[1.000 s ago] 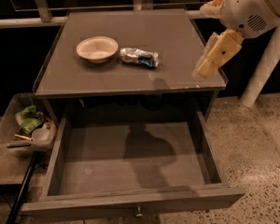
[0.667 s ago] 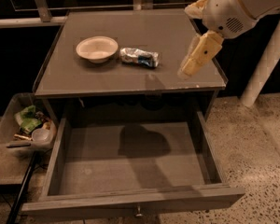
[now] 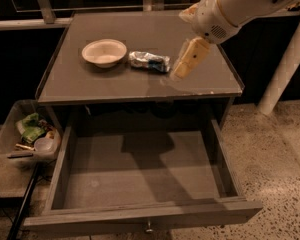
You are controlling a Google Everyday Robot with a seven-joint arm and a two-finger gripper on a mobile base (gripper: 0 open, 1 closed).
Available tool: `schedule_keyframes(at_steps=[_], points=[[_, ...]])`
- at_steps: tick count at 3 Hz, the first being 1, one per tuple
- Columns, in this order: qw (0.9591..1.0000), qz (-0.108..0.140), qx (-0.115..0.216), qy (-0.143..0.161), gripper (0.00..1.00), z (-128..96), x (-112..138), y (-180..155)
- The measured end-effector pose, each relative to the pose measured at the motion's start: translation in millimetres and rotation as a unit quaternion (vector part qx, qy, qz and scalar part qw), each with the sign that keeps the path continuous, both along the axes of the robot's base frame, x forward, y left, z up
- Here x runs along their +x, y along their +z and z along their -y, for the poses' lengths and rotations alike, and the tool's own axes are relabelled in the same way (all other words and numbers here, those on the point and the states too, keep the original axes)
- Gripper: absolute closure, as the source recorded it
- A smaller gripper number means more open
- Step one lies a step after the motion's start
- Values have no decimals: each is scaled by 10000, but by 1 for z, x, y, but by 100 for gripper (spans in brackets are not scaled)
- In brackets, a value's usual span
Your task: Place redbull can into top drawer
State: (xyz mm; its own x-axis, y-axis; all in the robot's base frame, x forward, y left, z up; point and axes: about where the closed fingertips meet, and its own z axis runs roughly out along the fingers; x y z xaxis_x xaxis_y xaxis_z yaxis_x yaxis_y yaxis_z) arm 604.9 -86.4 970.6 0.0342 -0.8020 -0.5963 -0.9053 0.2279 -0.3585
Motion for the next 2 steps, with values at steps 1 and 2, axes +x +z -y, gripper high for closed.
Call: schedule_keyframes(at_steps=[1,2], points=[[10000,4,-1,-43,0,-5,25,-13],[10000,-49,-19,-64,0,-9,49,-26]])
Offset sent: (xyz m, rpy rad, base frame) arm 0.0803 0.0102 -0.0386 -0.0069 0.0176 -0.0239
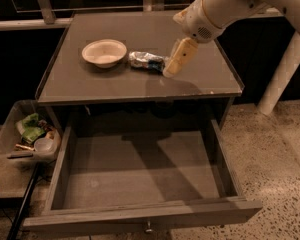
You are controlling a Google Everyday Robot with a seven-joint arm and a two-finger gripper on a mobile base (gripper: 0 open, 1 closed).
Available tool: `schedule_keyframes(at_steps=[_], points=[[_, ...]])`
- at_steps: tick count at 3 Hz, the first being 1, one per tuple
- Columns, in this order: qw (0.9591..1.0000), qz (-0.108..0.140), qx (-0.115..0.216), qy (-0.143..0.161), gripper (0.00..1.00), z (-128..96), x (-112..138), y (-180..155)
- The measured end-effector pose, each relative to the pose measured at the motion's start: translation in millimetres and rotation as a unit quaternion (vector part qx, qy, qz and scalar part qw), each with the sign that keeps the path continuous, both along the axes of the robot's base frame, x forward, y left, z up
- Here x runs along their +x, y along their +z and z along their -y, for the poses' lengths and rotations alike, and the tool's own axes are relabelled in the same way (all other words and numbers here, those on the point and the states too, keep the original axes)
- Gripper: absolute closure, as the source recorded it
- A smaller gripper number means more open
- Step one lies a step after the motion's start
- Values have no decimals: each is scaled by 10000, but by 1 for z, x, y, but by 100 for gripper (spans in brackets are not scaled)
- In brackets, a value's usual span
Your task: Place redbull can into top drawer
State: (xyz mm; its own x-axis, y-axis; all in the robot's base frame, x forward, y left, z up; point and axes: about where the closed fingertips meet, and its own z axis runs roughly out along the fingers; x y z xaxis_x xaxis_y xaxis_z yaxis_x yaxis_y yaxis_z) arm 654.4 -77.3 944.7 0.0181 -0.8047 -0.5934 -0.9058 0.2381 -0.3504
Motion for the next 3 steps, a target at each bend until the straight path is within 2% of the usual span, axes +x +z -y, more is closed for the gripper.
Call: schedule_keyframes(at_steps=[1,3], points=[[9999,-119,-35,6,0,-5,22,-16],[9984,-528,-125,151,0,-28,61,-61]])
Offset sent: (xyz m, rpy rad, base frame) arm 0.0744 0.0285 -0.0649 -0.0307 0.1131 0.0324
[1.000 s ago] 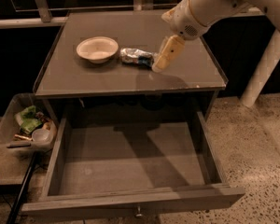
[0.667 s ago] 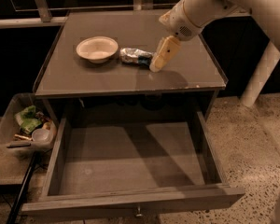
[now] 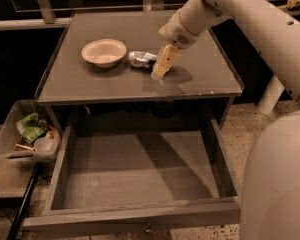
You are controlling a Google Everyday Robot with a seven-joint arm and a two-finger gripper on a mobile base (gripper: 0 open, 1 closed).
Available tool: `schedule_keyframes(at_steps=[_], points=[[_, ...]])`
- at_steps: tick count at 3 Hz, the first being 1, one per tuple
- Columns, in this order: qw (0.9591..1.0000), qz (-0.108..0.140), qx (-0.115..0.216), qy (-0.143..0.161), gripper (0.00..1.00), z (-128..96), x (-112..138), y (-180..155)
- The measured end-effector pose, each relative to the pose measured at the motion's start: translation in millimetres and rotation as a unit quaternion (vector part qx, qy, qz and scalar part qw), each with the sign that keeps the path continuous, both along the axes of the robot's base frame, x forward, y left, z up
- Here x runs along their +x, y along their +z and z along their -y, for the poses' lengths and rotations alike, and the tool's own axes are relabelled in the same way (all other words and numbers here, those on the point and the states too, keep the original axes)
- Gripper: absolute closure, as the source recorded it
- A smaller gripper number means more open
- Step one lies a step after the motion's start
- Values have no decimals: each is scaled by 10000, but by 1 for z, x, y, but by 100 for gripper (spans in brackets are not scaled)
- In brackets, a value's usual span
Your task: Place redbull can into top drawer
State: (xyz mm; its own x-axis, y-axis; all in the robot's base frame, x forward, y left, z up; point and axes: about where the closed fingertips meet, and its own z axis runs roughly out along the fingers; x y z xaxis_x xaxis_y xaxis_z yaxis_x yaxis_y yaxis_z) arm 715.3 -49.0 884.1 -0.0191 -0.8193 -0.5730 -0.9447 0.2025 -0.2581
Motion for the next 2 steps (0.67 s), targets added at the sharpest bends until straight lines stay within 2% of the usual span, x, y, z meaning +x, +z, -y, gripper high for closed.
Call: schedule_keyframes(at_steps=[2], points=[[9994,-335,61,-13,0,-13,19,-29]])
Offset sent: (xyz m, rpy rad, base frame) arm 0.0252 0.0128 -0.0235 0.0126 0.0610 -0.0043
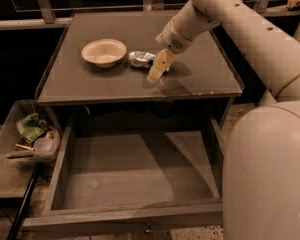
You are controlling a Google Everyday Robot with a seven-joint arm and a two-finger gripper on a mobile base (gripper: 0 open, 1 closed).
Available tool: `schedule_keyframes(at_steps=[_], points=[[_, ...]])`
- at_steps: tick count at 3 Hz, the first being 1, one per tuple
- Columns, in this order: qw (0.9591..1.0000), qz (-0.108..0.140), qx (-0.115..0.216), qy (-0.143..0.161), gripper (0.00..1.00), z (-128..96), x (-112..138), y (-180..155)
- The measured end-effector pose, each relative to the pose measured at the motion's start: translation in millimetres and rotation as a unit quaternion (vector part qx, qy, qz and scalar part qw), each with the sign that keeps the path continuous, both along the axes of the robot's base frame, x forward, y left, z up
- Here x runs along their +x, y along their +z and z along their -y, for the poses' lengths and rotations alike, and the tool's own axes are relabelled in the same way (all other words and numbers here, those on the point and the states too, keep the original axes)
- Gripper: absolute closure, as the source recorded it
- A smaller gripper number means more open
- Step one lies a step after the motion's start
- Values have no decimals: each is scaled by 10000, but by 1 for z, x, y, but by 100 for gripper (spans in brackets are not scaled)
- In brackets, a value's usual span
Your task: Place redbull can into top drawer
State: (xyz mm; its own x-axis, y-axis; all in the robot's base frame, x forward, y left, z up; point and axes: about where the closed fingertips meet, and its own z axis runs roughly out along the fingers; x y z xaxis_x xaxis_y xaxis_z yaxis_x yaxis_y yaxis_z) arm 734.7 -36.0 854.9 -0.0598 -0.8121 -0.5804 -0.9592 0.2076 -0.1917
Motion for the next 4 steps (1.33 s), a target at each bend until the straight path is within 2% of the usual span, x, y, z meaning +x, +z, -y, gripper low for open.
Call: schedule_keyframes(at_steps=[1,2,4], points=[[10000,-3,1,-1,0,0,0,0],[10000,-3,1,0,18,0,0,0],[10000,-4,1,0,64,0,0,0]])
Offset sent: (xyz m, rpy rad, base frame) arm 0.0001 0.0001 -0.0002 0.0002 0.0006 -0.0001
